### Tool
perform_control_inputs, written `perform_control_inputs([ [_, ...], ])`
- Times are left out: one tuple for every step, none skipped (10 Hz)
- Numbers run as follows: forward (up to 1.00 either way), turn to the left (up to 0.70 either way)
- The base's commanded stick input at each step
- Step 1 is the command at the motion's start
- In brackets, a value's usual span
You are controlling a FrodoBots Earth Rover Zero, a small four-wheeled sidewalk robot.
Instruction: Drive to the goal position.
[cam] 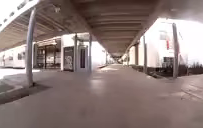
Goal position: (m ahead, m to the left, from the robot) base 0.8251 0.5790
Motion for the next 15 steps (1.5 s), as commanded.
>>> perform_control_inputs([
  [0.7, 0.0],
  [0.7, 0.0],
  [0.7, 0.0],
  [0.7, 0.0],
  [0.7, 0.0],
  [0.7, 0.0],
  [0.7, 0.0],
  [0.7, 0.0],
  [0.7, 0.0],
  [0.7, 0.0],
  [0.7, 0.0],
  [0.7, 0.0],
  [0.7, 0.0],
  [0.7, 0.0],
  [0.7, 0.0],
])
